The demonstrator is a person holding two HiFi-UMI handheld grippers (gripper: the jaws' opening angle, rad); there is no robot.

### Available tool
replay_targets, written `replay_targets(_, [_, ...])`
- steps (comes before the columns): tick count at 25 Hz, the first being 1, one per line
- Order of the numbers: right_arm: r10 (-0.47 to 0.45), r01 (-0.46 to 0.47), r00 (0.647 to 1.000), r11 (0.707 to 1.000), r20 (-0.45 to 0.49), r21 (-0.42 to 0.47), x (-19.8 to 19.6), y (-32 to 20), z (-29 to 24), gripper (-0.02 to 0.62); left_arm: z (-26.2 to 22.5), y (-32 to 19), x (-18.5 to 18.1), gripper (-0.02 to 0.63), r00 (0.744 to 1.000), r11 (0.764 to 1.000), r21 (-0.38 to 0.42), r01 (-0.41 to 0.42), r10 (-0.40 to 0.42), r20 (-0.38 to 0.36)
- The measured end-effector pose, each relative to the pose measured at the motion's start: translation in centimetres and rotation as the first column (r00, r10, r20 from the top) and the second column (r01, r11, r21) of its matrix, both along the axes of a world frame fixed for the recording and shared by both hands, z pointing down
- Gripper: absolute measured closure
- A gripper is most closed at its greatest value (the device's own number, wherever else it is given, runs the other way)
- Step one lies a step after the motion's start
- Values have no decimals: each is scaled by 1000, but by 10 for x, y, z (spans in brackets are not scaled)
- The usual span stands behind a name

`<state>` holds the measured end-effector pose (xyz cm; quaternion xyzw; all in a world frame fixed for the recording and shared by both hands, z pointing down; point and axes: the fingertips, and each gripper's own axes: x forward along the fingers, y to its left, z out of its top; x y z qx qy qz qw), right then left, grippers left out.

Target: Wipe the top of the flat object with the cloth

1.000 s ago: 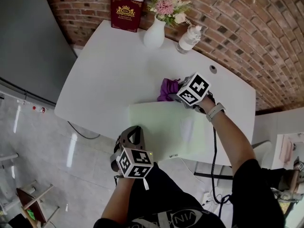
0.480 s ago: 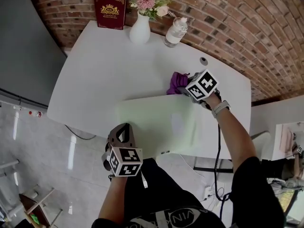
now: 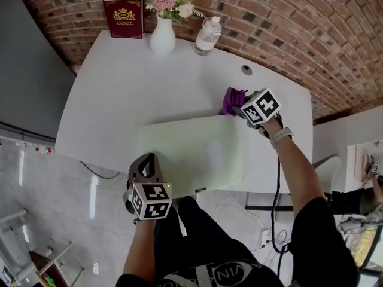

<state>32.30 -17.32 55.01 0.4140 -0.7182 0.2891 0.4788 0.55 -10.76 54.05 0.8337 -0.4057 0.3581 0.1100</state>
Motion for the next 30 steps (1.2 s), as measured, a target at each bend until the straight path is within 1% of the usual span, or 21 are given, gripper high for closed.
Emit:
replay_targets(2, [25, -23, 999, 999, -49, 35, 15, 4, -3, 531, 0, -1, 0, 594, 1000, 1000, -6, 1, -1, -3])
replay_targets(4, [66, -57, 994, 993, -87, 103, 30, 6, -12, 531, 1, -1, 0, 594, 1000, 1000, -19, -6, 6, -10])
replay_targets(5, [92, -78, 992, 986, -86, 147, 36, 7, -19, 531, 1, -1, 0, 594, 1000, 1000, -26, -14, 14, -15])
replay_targets(6, [116, -100, 991, 976, -71, 195, 39, 9, -28, 531, 2, -1, 0, 594, 999, 999, -32, -24, 24, -22])
replay_targets(8, [143, -137, 990, 946, 0, 294, 39, 15, -50, 531, 2, -1, 0, 594, 998, 998, -34, -54, 52, -44])
replay_targets(10, [137, -163, 986, 908, 94, 387, 30, 24, -75, 531, 1, -1, 1, 592, 994, 996, -31, -86, 84, -67])
replay_targets(12, [126, -192, 977, 870, 170, 455, 21, 36, -96, 531, 0, 0, 1, 592, 990, 993, -39, -112, 108, -92])
replay_targets(14, [115, -225, 963, 840, 243, 494, 11, 52, -111, 531, -9, 1, 5, 592, 981, 990, -29, -135, 129, -142])
replay_targets(16, [86, -250, 945, 813, 316, 526, -3, 66, -127, 531, -23, -3, 9, 592, 967, 990, -5, -138, 133, -215])
replay_targets(18, [45, -264, 926, 786, 374, 559, -18, 78, -145, 531, -38, -10, 10, 592, 953, 993, 13, -114, 113, -280])
replay_targets(20, [6, -274, 910, 760, 414, 590, -33, 87, -163, 531, -55, -18, 8, 592, 942, 995, 41, -88, 96, -323])
replay_targets(24, [-46, -286, 893, 712, 448, 642, -55, 103, -193, 531, -93, -28, 4, 592, 914, 992, 118, -43, 87, -396])
replay_targets(26, [-63, -285, 891, 693, 450, 662, -64, 110, -205, 531, -112, -29, 0, 592, 909, 987, 162, -22, 87, -408])
replay_targets(28, [-74, -285, 894, 669, 443, 686, -72, 115, -217, 531, -130, -29, -4, 592, 906, 978, 208, -7, 94, -414])
replay_targets(30, [-91, -291, 888, 645, 450, 706, -79, 121, -229, 531, -146, -24, -5, 593, 900, 971, 238, 3, 101, -424])
